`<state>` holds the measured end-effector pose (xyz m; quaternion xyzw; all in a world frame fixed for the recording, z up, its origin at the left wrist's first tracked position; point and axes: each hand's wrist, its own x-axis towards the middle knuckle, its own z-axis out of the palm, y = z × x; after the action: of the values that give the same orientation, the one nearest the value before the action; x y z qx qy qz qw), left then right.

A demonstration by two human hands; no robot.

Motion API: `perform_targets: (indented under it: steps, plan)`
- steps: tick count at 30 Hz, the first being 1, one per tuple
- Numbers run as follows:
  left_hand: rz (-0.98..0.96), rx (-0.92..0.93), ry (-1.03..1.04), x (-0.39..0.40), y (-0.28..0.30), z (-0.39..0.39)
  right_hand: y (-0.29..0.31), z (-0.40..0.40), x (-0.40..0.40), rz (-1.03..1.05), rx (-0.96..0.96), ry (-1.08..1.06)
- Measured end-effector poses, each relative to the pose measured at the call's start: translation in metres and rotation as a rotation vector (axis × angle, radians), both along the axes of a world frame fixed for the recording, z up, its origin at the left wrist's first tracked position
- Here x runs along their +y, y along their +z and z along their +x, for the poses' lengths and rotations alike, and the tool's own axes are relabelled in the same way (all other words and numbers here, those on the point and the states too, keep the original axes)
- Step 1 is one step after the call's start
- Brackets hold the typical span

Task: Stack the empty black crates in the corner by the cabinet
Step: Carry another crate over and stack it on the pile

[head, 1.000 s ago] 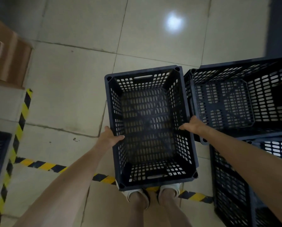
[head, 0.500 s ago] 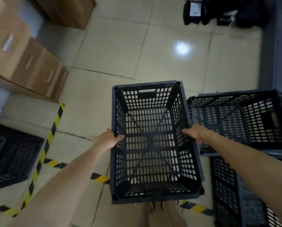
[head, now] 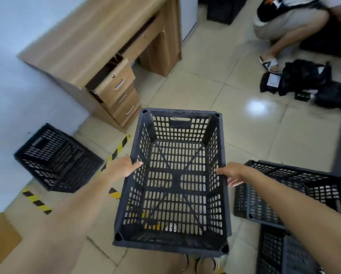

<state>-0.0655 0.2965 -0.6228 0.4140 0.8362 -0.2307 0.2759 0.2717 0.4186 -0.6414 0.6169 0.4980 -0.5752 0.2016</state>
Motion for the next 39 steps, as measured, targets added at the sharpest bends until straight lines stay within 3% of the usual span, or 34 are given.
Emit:
perform_targets:
  steps: [7,12,22,29,39]
  plan:
    - [0.150,0.053,0.152,-0.067,0.070,-0.045,0.087,-0.075,-0.019,0.093,0.037,0.172]
    - [0.136,0.067,0.210,-0.114,0.095,-0.096,0.116,-0.142,-0.038,0.163,-0.011,0.324]
    - [0.093,-0.006,0.385,-0.220,0.094,-0.213,0.100,-0.293,-0.101,0.138,-0.085,0.478]
    - [0.079,0.039,0.367,-0.274,0.099,-0.294,0.092,-0.399,-0.134,0.092,-0.054,0.601]
    - [-0.040,0.090,0.526,-0.279,0.087,-0.377,0.067,-0.552,-0.112,0.048,-0.100,0.843]
